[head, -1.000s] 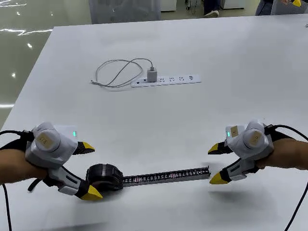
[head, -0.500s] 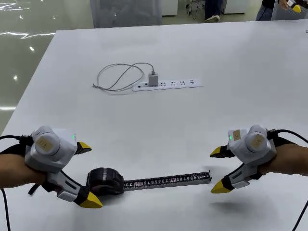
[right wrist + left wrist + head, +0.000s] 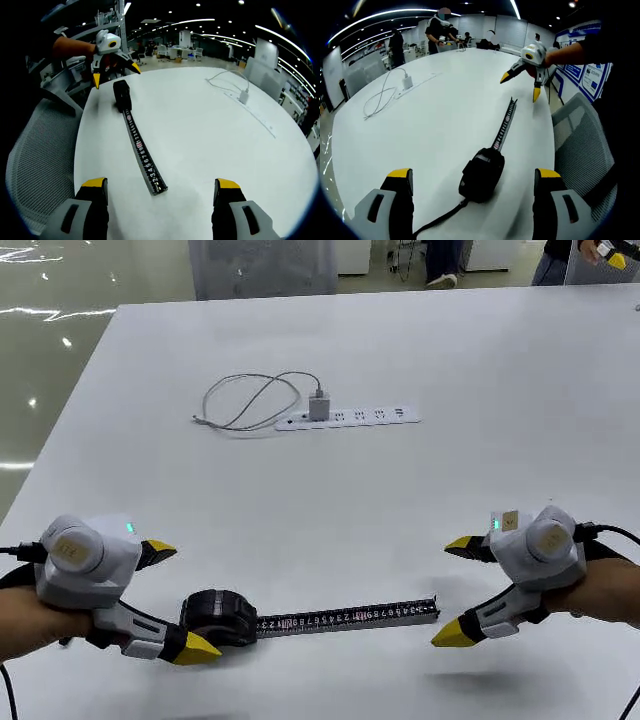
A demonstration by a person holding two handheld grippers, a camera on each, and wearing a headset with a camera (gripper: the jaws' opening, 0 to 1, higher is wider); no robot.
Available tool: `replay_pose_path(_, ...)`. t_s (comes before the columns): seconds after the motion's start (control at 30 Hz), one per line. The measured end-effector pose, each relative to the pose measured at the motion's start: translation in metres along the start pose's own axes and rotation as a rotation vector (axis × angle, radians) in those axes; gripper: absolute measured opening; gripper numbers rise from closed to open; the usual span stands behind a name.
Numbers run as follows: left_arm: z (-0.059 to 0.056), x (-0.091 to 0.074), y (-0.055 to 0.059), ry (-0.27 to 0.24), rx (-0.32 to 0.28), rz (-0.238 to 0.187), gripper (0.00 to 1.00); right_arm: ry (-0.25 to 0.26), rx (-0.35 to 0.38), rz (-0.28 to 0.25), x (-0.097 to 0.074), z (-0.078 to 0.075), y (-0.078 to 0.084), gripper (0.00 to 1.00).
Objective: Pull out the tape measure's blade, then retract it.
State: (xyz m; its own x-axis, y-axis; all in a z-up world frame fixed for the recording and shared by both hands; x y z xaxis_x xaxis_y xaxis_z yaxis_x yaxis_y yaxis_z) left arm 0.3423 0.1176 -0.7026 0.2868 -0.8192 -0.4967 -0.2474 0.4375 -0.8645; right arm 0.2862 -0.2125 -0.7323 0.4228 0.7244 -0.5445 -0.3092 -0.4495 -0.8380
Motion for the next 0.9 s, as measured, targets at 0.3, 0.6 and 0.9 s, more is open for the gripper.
replay_pose_path(0.3, 0.008, -0.010, 0.004, -0.142, -0.093, -0.103, 0.99, 0.081, 0.070, -0.054, -0.006, 0.003, 0.007, 0.98)
replay_pose_path(0.6, 0.005, -0.019, 0.014, -0.168, -0.109, -0.113, 0.99, 0.141, 0.109, -0.094, -0.019, 0.006, 0.014, 0.99)
replay_pose_path(0.9, -0.005, -0.027, 0.025, -0.191, -0.059, -0.100, 0.99, 0.203, 0.127, -0.190, -0.035, 0.010, 0.011, 0.99)
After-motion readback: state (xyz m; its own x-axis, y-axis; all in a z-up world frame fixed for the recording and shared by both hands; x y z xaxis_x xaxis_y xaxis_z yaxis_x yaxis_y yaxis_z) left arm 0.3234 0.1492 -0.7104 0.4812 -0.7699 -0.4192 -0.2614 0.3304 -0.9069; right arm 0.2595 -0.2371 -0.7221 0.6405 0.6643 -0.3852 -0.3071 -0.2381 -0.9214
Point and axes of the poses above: the centre of the closed fingertips' face, and the gripper's own axes: x roughly forward along the fingers, z roughly to its left, y roughly out of its underside, the point moved 4 cm from there along -x, roughly backward along the fingers, and after that the axes turned 14 degrees about -z, right-handed, at the moved point
